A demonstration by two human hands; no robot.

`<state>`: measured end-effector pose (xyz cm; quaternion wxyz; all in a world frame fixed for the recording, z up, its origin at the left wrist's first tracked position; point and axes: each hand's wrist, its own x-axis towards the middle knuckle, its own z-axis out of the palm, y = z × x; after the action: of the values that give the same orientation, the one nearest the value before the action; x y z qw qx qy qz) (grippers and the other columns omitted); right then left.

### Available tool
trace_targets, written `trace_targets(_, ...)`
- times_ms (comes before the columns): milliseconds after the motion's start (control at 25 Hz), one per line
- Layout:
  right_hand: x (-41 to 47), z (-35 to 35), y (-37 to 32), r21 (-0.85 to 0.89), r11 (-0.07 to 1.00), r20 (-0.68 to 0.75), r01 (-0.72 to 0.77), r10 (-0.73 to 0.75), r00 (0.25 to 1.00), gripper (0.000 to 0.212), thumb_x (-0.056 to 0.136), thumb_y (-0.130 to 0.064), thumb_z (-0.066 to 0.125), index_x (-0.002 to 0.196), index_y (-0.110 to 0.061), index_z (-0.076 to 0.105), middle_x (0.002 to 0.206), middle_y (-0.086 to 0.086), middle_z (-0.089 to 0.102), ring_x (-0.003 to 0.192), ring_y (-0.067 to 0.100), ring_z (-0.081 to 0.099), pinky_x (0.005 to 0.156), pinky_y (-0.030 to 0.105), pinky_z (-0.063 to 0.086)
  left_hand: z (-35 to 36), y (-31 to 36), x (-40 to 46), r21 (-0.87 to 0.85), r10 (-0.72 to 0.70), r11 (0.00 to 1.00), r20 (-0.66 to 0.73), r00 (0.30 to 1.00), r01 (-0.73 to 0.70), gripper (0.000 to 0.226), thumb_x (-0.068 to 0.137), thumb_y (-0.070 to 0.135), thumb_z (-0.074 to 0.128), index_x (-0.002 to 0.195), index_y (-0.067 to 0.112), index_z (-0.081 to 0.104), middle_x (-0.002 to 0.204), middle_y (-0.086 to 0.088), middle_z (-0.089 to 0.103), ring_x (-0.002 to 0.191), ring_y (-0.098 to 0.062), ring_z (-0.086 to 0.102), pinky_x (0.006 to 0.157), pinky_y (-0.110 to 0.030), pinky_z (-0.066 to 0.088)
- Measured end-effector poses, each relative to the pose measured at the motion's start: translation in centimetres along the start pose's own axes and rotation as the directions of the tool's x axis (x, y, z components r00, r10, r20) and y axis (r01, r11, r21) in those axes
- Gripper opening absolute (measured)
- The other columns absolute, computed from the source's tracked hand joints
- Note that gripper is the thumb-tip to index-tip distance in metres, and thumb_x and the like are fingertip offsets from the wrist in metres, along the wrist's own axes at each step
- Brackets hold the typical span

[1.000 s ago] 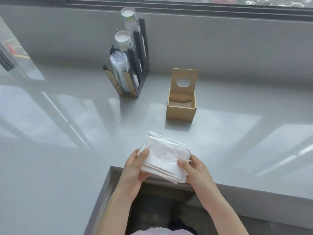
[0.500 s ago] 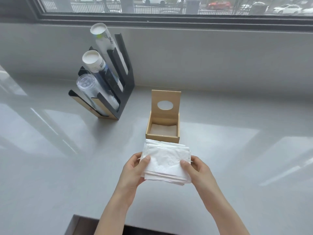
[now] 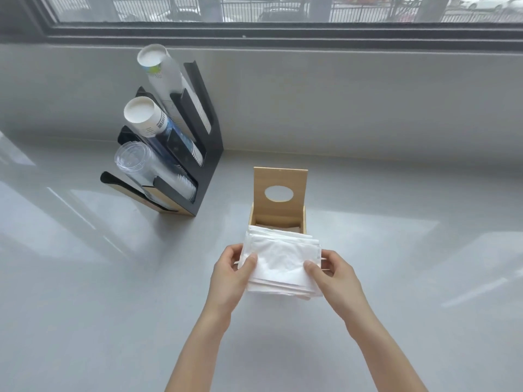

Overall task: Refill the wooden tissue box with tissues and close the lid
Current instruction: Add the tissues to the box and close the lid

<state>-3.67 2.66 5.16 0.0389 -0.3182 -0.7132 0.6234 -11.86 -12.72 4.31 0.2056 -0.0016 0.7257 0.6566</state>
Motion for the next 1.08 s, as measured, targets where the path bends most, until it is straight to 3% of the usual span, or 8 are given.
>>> trace_targets(200, 3.1, 0.2, -1.7, -0.156, 0.986, -0.064, 0.058, -0.069, 0.996, 0.021, 0.087, -0.020, 0.058, 0.108, -0.021, 0.056, 0.089, -0.006, 0.060, 0.079, 0.011, 0.059, 0.060, 0.016, 0.042, -0.1, 1.6, 3.3, 0.195, 0.027, 0.980, 0.059, 0.998, -0.038, 0.022, 0.092, 0.022, 0.051, 0.114, 0.019, 0.049, 0.100, 0.003, 0.058, 0.084, -0.011, 0.056, 0.066, -0.016, 0.044)
trace_targets(360, 5.5, 1.1, -2.5, -0.245, 0.967, -0.079, 0.064, -0.085, 0.993, 0.029, 0.087, -0.020, 0.055, 0.116, -0.016, 0.053, 0.096, -0.001, 0.060, 0.086, 0.017, 0.058, 0.060, 0.019, 0.044, -0.4, 2.5, 6.1, 0.326, 0.058, 0.941, 0.092, 0.994, -0.085, 0.024, 0.091, 0.026, 0.051, 0.113, 0.015, 0.051, 0.099, 0.002, 0.057, 0.088, -0.018, 0.056, 0.067, -0.021, 0.044)
trace_targets(520, 7.3, 1.5, -3.1, -0.342, 0.934, -0.087, 0.101, -0.139, 0.986, 0.035, 0.087, -0.016, 0.055, 0.121, -0.012, 0.045, 0.096, -0.001, 0.056, 0.087, 0.020, 0.057, 0.068, 0.026, 0.043, -0.1, 3.1, 8.2, 0.417, 0.066, 0.903, 0.109, 0.992, -0.106, 0.016, 0.087, 0.023, 0.057, 0.099, 0.015, 0.050, 0.077, 0.008, 0.054, 0.081, -0.017, 0.054, 0.060, -0.019, 0.040)
trace_targets(640, 8.1, 1.9, -2.8, -0.419, 0.900, -0.088, 0.117, -0.169, 0.982, 0.035, 0.086, -0.014, 0.054, 0.119, -0.009, 0.043, 0.098, 0.001, 0.056, 0.088, 0.024, 0.058, 0.071, 0.033, 0.046, 0.5, 2.9, 9.3, 0.516, 0.095, 0.846, 0.101, 0.990, -0.133, 0.023, 0.088, 0.022, 0.054, 0.106, 0.009, 0.050, 0.084, 0.001, 0.055, 0.084, -0.020, 0.051, 0.067, -0.025, 0.037)
trace_targets(840, 8.8, 3.3, -2.6, -0.678, 0.719, -0.056, 0.155, -0.261, 0.964, 0.032, 0.087, -0.008, 0.045, 0.119, -0.007, 0.043, 0.116, 0.011, 0.056, 0.101, 0.035, 0.054, 0.080, 0.041, 0.046, 1.2, 1.9, 9.8, 0.751, 0.178, 0.627, 0.122, 0.976, -0.208, 0.018, 0.090, 0.022, 0.045, 0.100, 0.007, 0.044, 0.089, -0.004, 0.053, 0.083, -0.025, 0.048, 0.065, -0.029, 0.033)
trace_targets(1000, 8.4, 4.5, -3.1, -0.836, 0.526, -0.008, 0.157, -0.299, 0.954, 0.024, 0.087, 0.001, 0.037, 0.110, -0.003, 0.043, 0.113, 0.014, 0.052, 0.085, 0.035, 0.052, 0.063, 0.035, 0.035, 1.7, 1.8, 9.6, 0.889, 0.274, 0.363, 0.185, 0.944, -0.279, 0.019, 0.091, 0.019, 0.041, 0.104, 0.006, 0.044, 0.102, -0.008, 0.061, 0.089, -0.030, 0.055, 0.062, -0.031, 0.030)
trace_targets(1080, 8.4, 4.9, -3.3, -0.893, 0.419, 0.029, 0.163, -0.308, 0.951, 0.018, 0.087, 0.003, 0.037, 0.100, -0.008, 0.041, 0.113, 0.013, 0.053, 0.080, 0.034, 0.048, 0.063, 0.033, 0.029, 2.2, 1.7, 9.8, 0.925, 0.279, 0.232, 0.233, 0.932, -0.300, 0.019, 0.091, 0.014, 0.039, 0.107, 0.006, 0.045, 0.107, -0.009, 0.062, 0.094, -0.032, 0.058, 0.061, -0.032, 0.029)
